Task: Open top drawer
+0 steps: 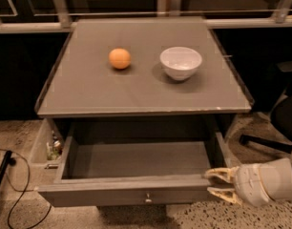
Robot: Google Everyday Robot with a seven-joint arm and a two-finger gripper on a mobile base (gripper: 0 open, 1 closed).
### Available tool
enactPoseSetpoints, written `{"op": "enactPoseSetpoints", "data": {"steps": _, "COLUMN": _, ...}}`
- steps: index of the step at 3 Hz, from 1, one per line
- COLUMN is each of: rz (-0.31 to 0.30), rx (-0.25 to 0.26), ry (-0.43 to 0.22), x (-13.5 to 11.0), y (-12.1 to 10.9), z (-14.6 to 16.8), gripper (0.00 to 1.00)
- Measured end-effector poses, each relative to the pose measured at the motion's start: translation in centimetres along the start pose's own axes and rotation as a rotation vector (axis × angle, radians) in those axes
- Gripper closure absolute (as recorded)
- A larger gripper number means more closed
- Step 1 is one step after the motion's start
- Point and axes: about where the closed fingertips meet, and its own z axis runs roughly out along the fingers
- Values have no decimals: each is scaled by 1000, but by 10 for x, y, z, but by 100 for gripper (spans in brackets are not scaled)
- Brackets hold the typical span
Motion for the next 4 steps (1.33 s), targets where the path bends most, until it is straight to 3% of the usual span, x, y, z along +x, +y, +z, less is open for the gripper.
{"op": "enactPoseSetpoints", "data": {"steps": 1, "rz": 0, "rx": 0, "ry": 0, "x": -4, "y": -2, "z": -7, "gripper": 82}}
{"op": "enactPoseSetpoints", "data": {"steps": 4, "rz": 0, "rx": 0, "ry": 0, "x": -5, "y": -2, "z": -8, "gripper": 11}}
